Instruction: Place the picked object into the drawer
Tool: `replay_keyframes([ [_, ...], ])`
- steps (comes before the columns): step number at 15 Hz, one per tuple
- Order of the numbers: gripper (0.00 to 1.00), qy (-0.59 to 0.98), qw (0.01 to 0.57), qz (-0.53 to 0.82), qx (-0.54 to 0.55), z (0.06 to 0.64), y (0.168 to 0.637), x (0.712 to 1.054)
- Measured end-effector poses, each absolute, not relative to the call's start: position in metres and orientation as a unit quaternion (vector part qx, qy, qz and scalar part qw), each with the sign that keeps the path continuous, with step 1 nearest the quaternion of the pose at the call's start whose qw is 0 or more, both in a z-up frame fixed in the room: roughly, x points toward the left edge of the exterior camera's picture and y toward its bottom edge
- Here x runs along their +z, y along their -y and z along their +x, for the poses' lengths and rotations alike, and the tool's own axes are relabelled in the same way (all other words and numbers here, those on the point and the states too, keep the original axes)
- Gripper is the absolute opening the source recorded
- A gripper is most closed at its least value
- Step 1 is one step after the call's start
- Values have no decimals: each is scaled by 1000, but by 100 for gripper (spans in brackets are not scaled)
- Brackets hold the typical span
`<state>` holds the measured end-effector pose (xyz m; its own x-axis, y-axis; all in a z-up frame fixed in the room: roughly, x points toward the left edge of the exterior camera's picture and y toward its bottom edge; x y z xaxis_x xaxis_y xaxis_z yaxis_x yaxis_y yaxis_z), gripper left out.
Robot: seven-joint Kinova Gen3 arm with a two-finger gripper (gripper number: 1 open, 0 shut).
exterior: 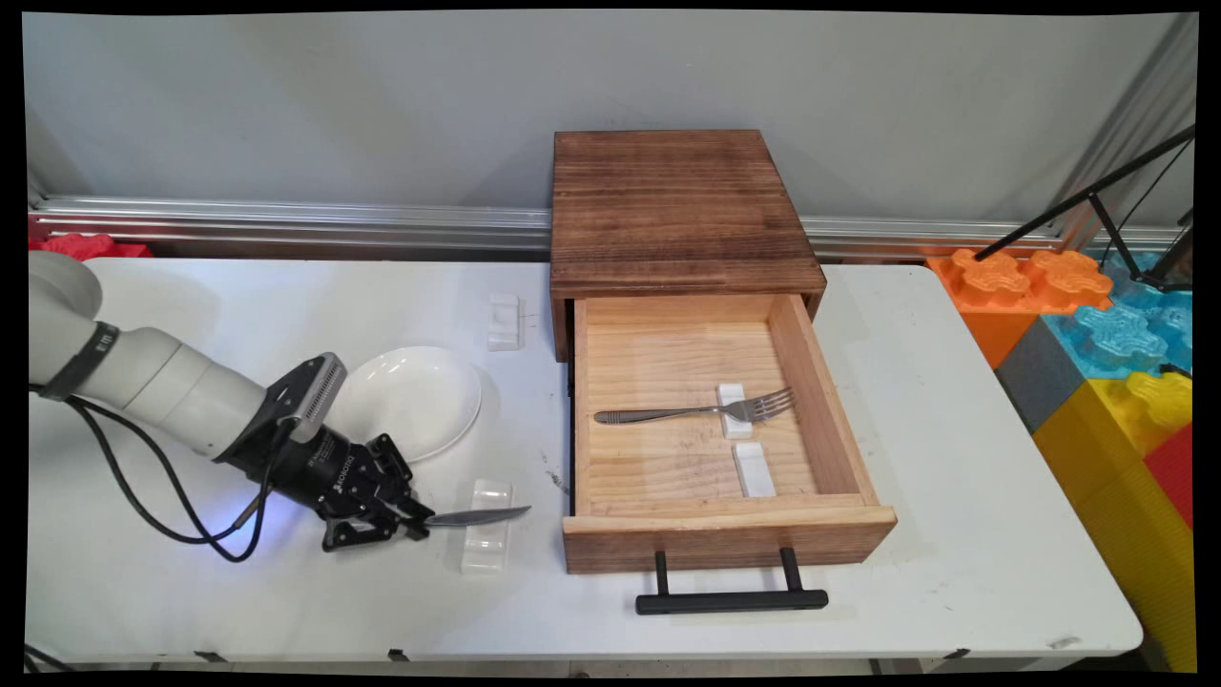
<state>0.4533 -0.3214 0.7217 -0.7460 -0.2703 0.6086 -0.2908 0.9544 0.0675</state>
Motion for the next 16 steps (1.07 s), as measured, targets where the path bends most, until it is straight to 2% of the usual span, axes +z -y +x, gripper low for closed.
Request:
replay_keyframes([
  [9,0,934,325,152,8,456,319,730],
  [16,0,934,327,147,10,459,323,761],
])
